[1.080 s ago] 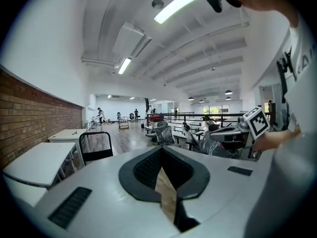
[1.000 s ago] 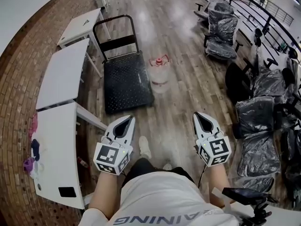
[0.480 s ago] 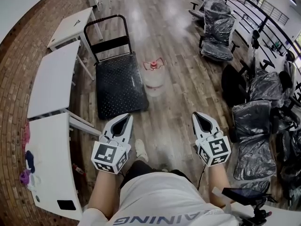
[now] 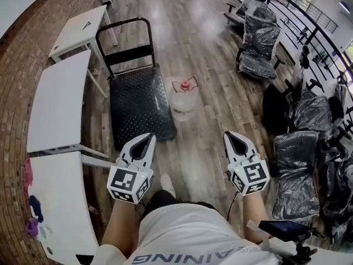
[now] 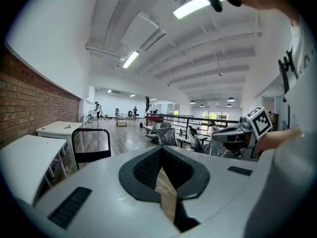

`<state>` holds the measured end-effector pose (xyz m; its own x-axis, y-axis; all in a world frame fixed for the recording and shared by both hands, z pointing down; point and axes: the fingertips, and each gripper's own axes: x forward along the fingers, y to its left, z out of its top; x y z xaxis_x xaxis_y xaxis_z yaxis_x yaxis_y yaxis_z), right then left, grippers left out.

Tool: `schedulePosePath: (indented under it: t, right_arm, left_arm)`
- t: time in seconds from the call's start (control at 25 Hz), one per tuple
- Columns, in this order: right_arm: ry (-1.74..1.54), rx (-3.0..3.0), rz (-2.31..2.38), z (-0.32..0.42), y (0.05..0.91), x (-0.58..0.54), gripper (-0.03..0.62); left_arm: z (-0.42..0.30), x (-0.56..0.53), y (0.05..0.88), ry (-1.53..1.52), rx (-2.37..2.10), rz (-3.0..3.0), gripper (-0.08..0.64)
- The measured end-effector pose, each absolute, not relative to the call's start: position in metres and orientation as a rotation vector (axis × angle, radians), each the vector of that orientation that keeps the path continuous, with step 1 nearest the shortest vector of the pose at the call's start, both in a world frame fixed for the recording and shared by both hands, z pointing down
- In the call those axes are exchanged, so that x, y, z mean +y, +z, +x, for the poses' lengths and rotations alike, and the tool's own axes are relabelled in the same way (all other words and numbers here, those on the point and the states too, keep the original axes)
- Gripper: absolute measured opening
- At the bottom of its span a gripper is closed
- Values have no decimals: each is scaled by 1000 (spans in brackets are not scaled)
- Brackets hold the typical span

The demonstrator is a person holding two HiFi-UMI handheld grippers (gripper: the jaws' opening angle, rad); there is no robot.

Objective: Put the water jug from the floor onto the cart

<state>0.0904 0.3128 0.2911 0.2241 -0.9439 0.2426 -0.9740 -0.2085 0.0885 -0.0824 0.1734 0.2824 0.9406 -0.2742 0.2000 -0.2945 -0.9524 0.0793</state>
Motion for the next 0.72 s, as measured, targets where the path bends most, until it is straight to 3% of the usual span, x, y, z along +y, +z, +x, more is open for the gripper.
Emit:
schedulePosePath:
  t: [0.72]
  right_arm:
    - [213, -1803, 2294, 113, 294, 166, 5]
  left_arm:
    - [-55, 30, 290, 320, -379, 3001, 2]
